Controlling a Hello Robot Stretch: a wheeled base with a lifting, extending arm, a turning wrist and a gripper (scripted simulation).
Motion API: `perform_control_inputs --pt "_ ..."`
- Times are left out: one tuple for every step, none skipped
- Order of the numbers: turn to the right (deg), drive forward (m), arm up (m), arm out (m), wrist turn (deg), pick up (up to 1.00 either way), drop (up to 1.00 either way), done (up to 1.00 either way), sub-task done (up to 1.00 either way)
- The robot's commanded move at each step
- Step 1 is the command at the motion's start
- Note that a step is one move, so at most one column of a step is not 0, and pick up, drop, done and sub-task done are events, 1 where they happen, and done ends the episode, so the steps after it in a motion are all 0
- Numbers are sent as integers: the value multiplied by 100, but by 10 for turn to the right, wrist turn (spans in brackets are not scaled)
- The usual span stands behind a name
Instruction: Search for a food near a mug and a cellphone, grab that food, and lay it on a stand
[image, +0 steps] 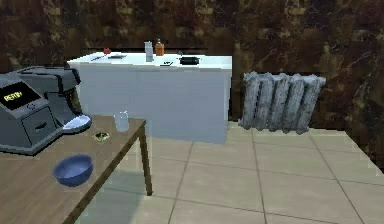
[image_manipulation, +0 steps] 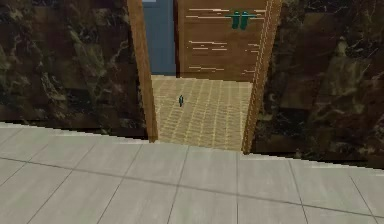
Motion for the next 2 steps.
perform_control_inputs --pt "90 0 0 0 0 0 0 0 0" --pt "0 45 0 0 0 0 0 0 0"
